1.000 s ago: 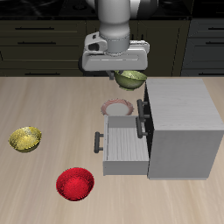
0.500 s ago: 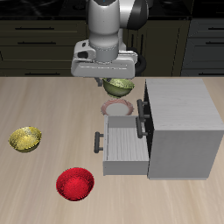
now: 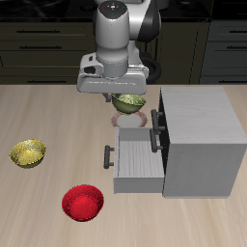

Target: Place the green bowl in the bottom drawer of the white cabinet

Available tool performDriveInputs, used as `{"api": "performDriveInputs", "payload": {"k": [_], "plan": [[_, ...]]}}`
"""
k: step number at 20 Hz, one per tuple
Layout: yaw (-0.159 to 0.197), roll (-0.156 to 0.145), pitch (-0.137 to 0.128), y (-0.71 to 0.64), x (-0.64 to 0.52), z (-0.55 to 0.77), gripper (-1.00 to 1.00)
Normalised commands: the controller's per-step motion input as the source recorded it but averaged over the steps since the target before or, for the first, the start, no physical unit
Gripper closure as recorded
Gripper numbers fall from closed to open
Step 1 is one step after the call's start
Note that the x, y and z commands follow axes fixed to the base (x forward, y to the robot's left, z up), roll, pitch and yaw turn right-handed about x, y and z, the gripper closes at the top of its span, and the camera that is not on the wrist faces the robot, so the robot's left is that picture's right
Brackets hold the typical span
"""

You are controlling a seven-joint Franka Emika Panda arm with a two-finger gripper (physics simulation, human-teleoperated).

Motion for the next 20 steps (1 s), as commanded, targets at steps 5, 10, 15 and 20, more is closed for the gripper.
{"api": "performDriveInputs", "payload": {"k": [5, 10, 15, 20], "plan": [[-0.008, 0.006, 0.03, -0.03, 0.07, -0.26, 1.0], [0.006, 0.007, 0.034, 0.04, 0.07, -0.23, 1.0], [0.001, 0.018, 0.02, 0.13, 0.06, -0.16, 1.0], [0.016, 0.025, 0.0, 0.16, 0.07, -0.04, 1.0]]}}
